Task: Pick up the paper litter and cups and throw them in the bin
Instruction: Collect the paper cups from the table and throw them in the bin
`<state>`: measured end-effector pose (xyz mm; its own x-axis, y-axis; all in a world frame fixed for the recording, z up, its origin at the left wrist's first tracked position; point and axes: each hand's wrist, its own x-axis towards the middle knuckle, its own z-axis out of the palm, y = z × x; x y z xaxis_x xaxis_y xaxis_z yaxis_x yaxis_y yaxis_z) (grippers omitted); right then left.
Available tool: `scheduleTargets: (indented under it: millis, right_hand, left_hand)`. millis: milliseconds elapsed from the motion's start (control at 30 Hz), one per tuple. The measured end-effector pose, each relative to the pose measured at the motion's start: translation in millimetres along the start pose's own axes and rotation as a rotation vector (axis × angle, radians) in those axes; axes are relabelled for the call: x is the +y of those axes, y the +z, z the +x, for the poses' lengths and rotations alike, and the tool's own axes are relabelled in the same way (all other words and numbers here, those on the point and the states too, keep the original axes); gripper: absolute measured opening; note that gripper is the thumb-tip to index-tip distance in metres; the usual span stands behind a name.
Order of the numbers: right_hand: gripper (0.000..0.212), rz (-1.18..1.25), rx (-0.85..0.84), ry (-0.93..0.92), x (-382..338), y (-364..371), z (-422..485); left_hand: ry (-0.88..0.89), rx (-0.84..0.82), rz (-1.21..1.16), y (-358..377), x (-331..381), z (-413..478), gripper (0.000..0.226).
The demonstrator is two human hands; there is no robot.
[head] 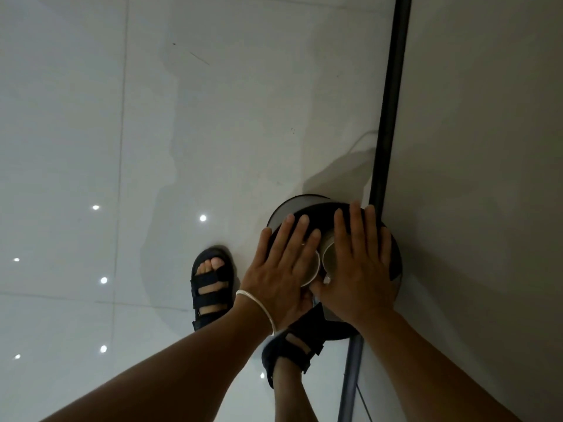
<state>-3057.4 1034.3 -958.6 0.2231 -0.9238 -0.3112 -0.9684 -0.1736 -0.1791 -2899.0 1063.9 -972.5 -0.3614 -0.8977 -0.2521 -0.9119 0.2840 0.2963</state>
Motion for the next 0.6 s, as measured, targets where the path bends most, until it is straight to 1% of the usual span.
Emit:
scheduleTargets:
  millis: [100, 200, 367, 467, 600]
  right_hand:
    - [0.113, 0.015, 0.005, -0.025, 3, 5, -1]
    - [0.12, -0.002, -0.025, -0.075, 8, 7, -1]
    - [0.133, -0.081, -0.137, -0.093, 12, 1, 0]
    - [0.133, -0.087, -0.2, -0.069, 8, -14, -1]
    - [0.13, -0.041, -0.239, -0.036, -2, -58, -8]
  left_hand:
    - [0.029, -0.033, 0.071, 6, -2, -1, 0.083]
    - [0.024, -0.092, 0.132, 8, -1, -1, 0.089]
    - [-0.008, -0.204, 0.136, -1, 1, -1, 0.1]
    - [-0.037, -0.236, 0.112, -23, 4, -1, 0.099]
    - [-0.064, -0.225, 0.053, -74, 5, -12, 0.095]
